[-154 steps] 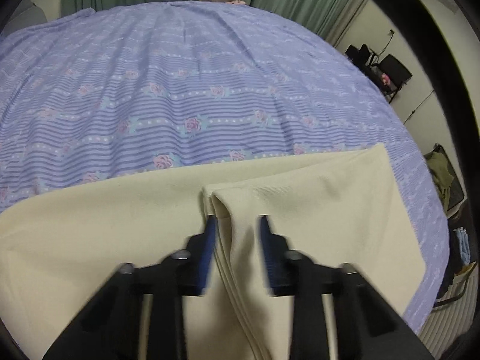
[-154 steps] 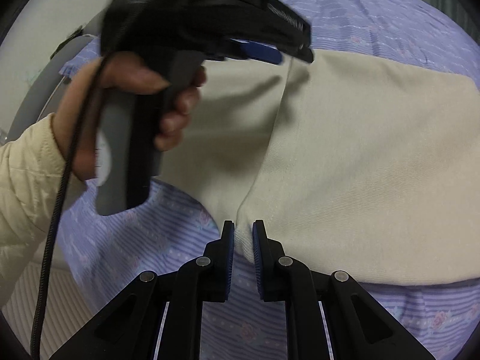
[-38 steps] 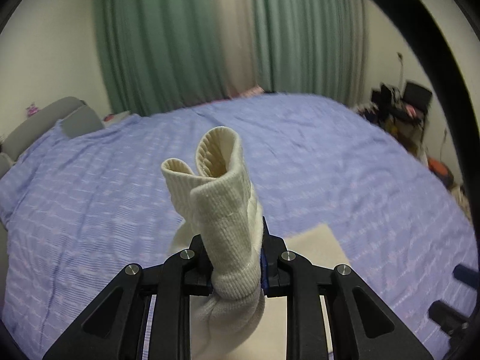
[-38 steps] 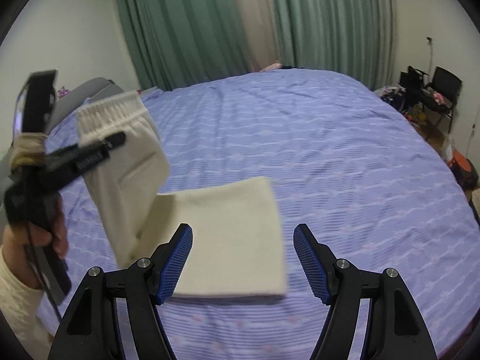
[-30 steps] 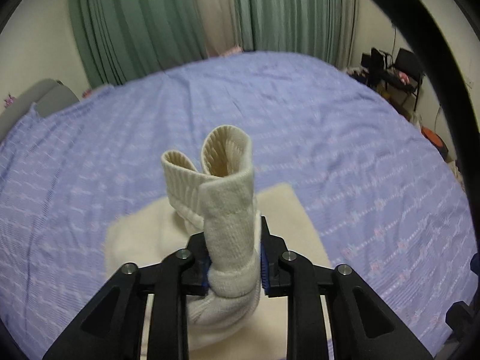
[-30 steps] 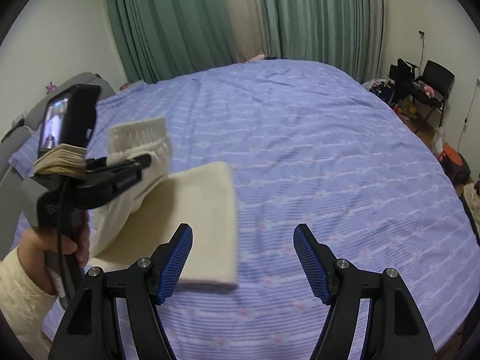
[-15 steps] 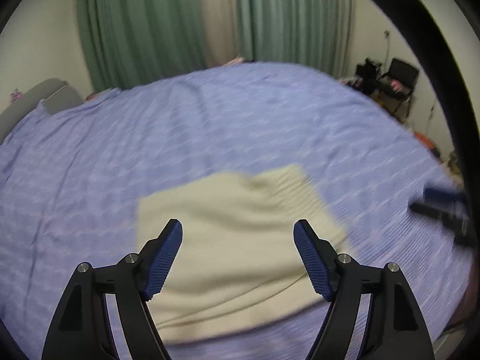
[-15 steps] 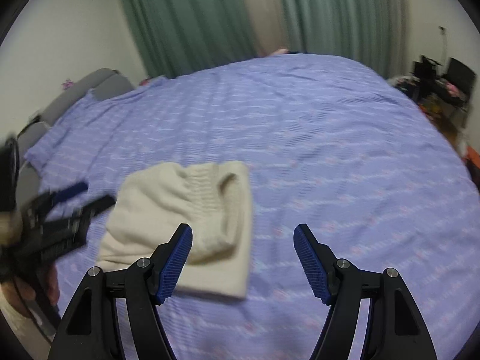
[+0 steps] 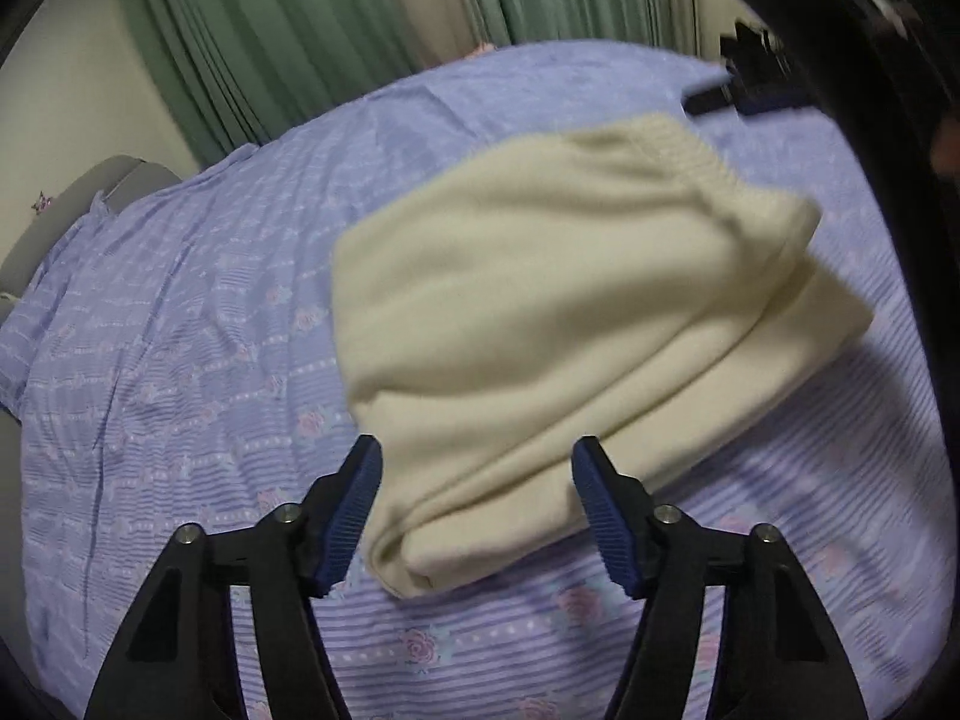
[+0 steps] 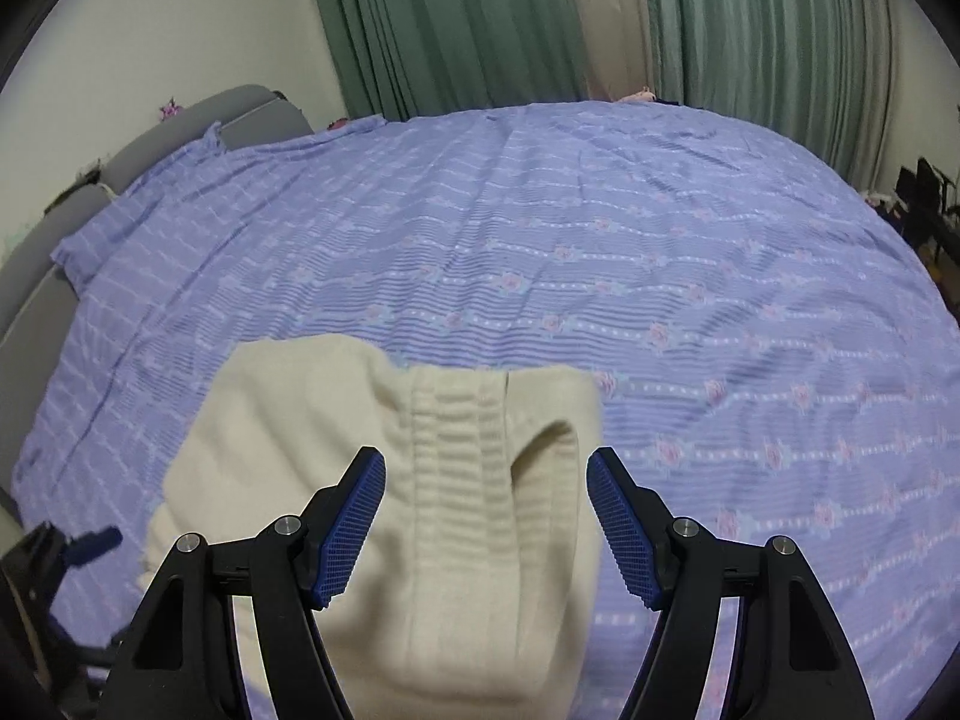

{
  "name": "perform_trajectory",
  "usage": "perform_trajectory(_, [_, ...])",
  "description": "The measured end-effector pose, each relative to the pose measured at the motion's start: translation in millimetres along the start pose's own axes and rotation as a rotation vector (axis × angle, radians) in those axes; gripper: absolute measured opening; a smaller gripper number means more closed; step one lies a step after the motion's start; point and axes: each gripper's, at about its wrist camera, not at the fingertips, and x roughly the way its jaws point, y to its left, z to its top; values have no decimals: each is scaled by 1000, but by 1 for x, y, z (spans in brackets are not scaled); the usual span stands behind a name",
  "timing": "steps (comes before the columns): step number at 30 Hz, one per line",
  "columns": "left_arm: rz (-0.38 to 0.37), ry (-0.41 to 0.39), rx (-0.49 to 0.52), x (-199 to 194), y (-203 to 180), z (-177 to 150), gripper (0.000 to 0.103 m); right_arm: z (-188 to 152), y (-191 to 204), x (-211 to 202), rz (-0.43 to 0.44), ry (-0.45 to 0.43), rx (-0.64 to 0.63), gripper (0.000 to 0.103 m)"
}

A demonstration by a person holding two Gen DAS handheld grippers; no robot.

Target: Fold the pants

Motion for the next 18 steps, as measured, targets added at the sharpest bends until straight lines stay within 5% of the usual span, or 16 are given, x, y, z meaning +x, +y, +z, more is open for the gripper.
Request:
perform_trajectory(12, [-21,52,-154,20,28,-14,60,17,7,62,-20,53,-36,70])
perform_trajectory(14, [-16,56,-153,26,27,-16,58,15,6,71,-1,78,-17,48])
perform_trajectory(18, [-19,74,-210,26,37,-22,17,16,17,62,-25,85,-54,40])
